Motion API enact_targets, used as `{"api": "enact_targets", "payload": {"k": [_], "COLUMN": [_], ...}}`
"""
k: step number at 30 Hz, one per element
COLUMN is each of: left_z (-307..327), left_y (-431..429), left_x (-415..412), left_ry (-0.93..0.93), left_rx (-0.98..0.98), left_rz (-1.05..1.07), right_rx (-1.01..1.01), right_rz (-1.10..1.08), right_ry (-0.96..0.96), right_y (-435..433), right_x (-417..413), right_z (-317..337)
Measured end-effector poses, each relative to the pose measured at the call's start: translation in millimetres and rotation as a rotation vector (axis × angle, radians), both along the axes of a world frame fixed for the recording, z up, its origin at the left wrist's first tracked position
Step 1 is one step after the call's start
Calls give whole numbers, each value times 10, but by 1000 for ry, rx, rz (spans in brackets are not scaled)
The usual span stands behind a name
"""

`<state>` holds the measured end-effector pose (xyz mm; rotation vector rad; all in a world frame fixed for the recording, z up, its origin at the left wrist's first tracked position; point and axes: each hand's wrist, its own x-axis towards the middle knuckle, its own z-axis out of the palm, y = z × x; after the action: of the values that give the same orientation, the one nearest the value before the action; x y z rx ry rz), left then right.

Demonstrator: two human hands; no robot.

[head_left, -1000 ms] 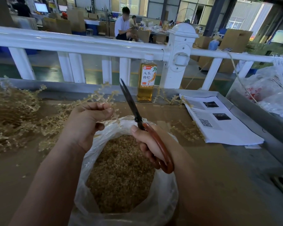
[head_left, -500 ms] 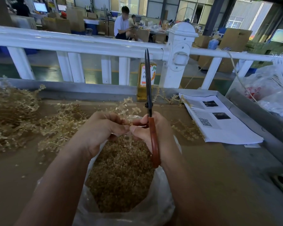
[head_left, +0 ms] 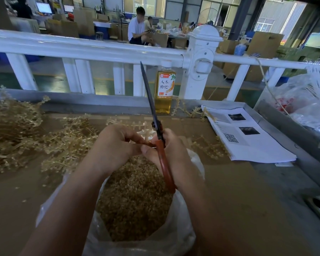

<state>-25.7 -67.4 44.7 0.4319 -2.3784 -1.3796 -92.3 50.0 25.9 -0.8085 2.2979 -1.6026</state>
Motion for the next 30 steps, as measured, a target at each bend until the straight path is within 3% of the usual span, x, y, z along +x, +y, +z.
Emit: {"api": "enact_targets", "payload": {"k": [7,15,21,27,30], "left_z": [44,0,-28,38,94], "left_y": [18,41,55,142,149], "left_x": [31,-3,-33,-23,13], "left_ry": [67,59,109,48,-24], "left_rx": [-83,-5,-41,-252,-190], "left_rz": [-16,-34,72,136,37], "right_rx": [-97,-184,-251,-236,-219], "right_rz": [-57,-135,-117,-189,-220], "right_ry": [-95,-153,-207,-185,-159], "right_y": [-33,-41,12,-3,31], "right_x": [25,5,12,-40,-72], "right_z": [-12,-20,43,57,50]}}
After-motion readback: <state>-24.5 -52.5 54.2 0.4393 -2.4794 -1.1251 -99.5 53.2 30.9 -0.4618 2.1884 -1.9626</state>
